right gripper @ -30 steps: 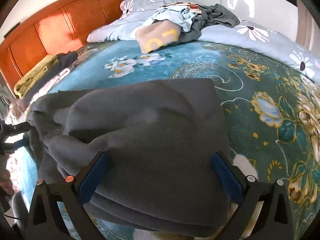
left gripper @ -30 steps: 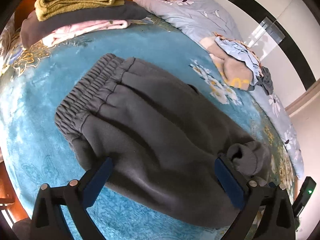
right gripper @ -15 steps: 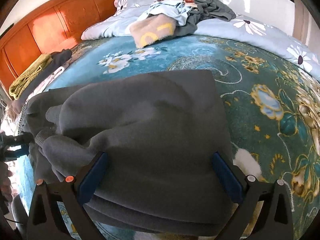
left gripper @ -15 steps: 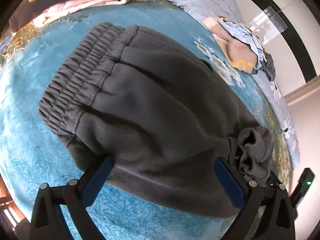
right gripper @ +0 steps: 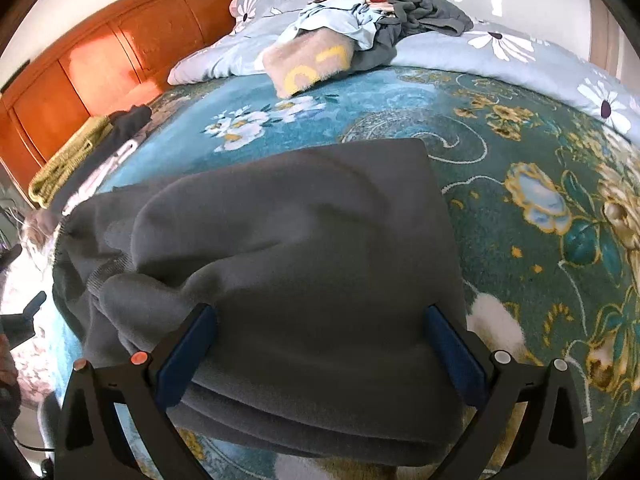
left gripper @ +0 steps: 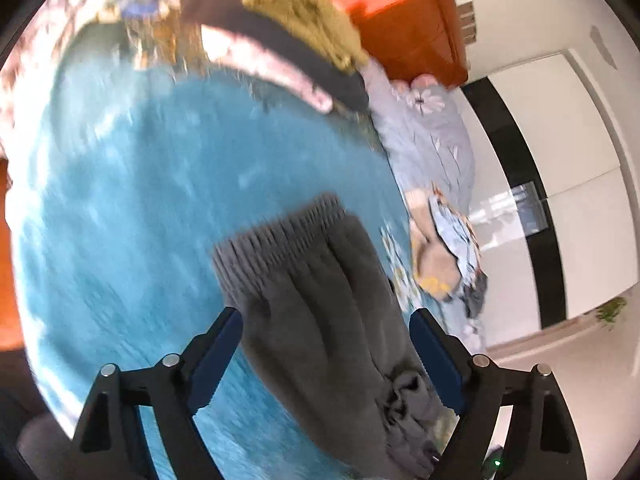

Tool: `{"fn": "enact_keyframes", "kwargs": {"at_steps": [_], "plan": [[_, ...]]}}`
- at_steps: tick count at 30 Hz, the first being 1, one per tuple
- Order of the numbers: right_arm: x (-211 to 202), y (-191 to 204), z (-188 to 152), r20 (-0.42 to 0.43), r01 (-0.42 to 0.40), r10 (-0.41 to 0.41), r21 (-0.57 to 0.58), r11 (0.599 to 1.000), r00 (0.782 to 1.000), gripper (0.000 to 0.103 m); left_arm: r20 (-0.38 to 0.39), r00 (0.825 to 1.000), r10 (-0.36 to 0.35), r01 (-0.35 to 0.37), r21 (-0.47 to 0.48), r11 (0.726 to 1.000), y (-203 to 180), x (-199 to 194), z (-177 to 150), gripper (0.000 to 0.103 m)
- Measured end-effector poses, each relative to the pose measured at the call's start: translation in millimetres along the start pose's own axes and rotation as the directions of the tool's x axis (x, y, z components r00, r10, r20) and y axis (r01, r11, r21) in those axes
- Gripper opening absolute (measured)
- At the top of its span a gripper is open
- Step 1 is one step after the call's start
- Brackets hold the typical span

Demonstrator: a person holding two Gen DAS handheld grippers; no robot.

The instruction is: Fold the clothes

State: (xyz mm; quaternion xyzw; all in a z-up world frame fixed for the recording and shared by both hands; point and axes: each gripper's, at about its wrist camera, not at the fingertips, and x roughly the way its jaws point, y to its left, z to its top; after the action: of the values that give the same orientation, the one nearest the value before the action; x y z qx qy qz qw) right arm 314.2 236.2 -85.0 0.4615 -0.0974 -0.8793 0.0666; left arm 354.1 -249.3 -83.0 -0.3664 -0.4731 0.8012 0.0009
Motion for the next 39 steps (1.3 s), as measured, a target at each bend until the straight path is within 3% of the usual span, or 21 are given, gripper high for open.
{"fn": "enact_keyframes", "kwargs": {"at_steps": [3, 5, 8, 10, 12, 15, 22, 27, 34, 36, 39], "plan": [[-4.0, -4.2, 3.1, 0.01, -0.025, 0.024, 0.044, 0.999, 1.0, 0.103, -0.056, 0.998, 0.031, -0.034, -0.064, 0.997, 15.9, 21.6, 6.4, 0.087], [-11.5, -4.5, 6.5, 0.025, -0.058, 0.057, 0.054, 0.997, 0.998, 0.103, -0.053, 0.998, 0.023, -0.027, -0.079, 0.996, 22.0, 29.7, 6.3, 0.087], [-30.9, -0.3, 10.5, 0.072, -0.102, 0.1, 0.031, 0.994, 0.992, 0.103, -0.046, 0.999, 0.021, -0.024, -0.063, 0.998, 22.9, 42.5, 11.8, 0.075], [-39.8, 2.9, 12.9, 0.091, -0.101, 0.1, 0.01, 0.995, 0.991, 0.103, -0.048, 0.998, 0.046, -0.048, -0.038, 0.998, 20.9, 50.1, 14.0, 0.075], [-46.6, 4.1, 14.7, 0.107, -0.104, 0.103, 0.005, 0.995, 0.989, 0.103, -0.035, 0.998, 0.059, -0.06, -0.028, 0.998, 21.3, 52.7, 14.7, 0.065], [-49.2, 2.3, 15.5, 0.113, -0.118, 0.114, 0.027, 0.993, 0.987, 0.103, -0.01, 1.0, 0.015, -0.015, -0.033, 0.999, 27.4, 51.6, 16.3, 0.058], [-46.0, -1.5, 11.5, 0.097, -0.135, 0.129, 0.057, 0.989, 0.987, 0.103, 0.008, 0.997, 0.074, -0.074, -0.012, 0.997, 23.1, 58.2, 15.5, 0.057], [-45.9, -7.3, 7.5, 0.095, -0.146, 0.139, 0.077, 0.986, 0.986, 0.103, -0.004, 1.0, 0.018, -0.018, -0.106, 0.994, 36.5, 57.6, 11.4, 0.056], [-52.4, -11.4, 8.7, 0.102, -0.14, 0.134, 0.058, 0.988, 0.986, 0.103, 0.072, 0.994, 0.087, -0.094, 0.101, 0.99, -20.2, 38.6, 8.0, 0.039], [-53.6, -14.7, 10.0, 0.106, -0.136, 0.129, 0.063, 0.989, 0.986, 0.103, 0.102, 0.992, 0.069, -0.091, 0.229, 0.969, -60.5, 26.4, 2.4, 0.036], [-53.6, -20.8, 12.0, 0.111, -0.134, 0.124, 0.078, 0.988, 0.986, 0.103, 0.141, 0.989, 0.036, -0.092, 0.414, 0.906, -121.0, 8.0, -6.1, 0.035]]}}
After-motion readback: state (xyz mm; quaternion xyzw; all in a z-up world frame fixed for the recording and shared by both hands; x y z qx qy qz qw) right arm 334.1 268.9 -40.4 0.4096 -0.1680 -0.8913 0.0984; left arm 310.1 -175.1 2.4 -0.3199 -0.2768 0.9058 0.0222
